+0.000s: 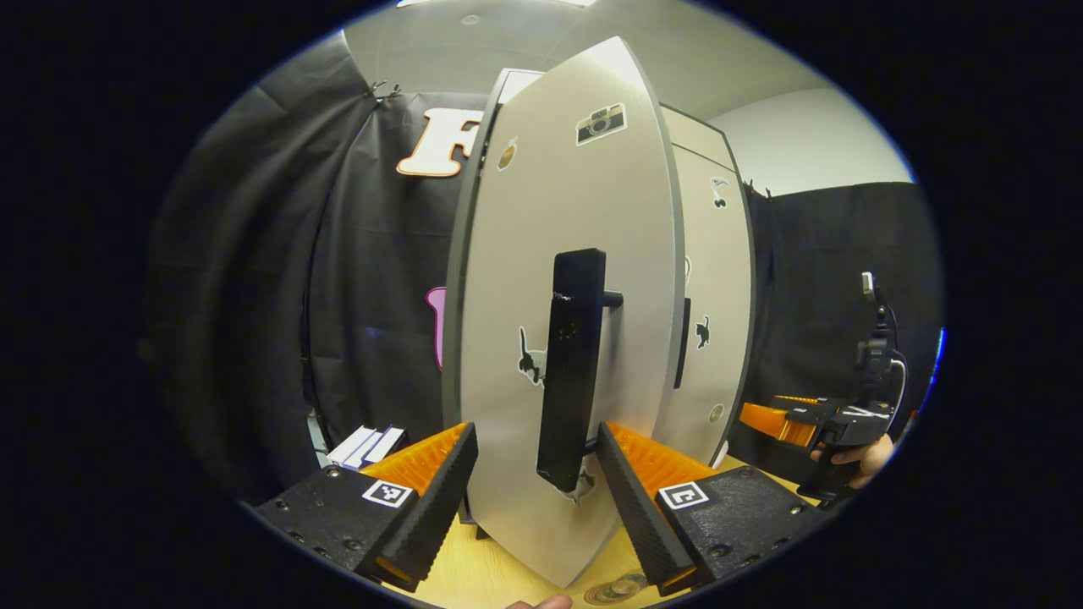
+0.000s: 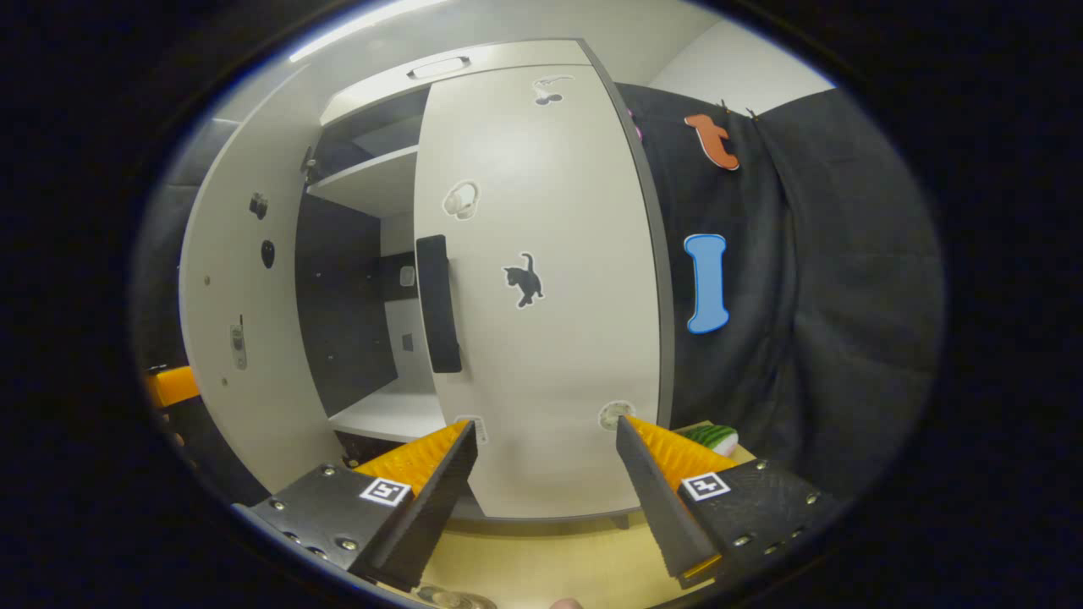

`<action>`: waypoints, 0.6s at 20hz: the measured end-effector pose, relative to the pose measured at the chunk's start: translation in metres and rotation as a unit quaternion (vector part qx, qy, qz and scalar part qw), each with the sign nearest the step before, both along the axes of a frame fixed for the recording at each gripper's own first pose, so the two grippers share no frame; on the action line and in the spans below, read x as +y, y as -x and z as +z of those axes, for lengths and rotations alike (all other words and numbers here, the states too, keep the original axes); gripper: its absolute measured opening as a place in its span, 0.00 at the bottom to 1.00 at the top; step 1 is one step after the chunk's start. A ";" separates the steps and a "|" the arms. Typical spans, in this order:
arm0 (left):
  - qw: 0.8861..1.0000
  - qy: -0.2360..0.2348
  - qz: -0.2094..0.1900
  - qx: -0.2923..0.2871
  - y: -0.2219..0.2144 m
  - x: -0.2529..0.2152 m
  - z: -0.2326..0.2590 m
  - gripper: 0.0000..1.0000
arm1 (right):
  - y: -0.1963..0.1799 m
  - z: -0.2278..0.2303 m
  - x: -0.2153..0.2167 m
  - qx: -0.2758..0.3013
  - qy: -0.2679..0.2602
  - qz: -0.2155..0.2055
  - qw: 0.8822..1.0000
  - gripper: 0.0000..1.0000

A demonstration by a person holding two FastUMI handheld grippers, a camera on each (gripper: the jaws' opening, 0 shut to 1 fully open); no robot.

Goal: Grasp the bottle in the cabinet with the left hand and place it on the coaster, then close the right door with the right hand and the left door with the left hand.

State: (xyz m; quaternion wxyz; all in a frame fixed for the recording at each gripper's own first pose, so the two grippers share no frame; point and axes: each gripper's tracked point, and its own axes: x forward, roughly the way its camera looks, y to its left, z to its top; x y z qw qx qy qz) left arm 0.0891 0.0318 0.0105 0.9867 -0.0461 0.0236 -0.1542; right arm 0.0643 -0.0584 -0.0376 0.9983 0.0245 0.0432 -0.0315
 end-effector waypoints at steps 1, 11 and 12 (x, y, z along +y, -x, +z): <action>1.000 -0.001 0.001 -0.001 -0.002 -0.006 0.000 0.90 | 0.000 0.001 -0.001 0.000 0.000 0.000 1.000 1.00; 1.000 0.002 -0.012 0.007 -0.060 -0.075 -0.010 0.98 | 0.019 0.016 -0.026 -0.002 -0.012 0.000 1.000 1.00; 1.000 -0.006 -0.009 0.003 -0.066 -0.082 -0.010 0.97 | 0.019 0.018 -0.029 -0.003 -0.012 0.000 1.000 1.00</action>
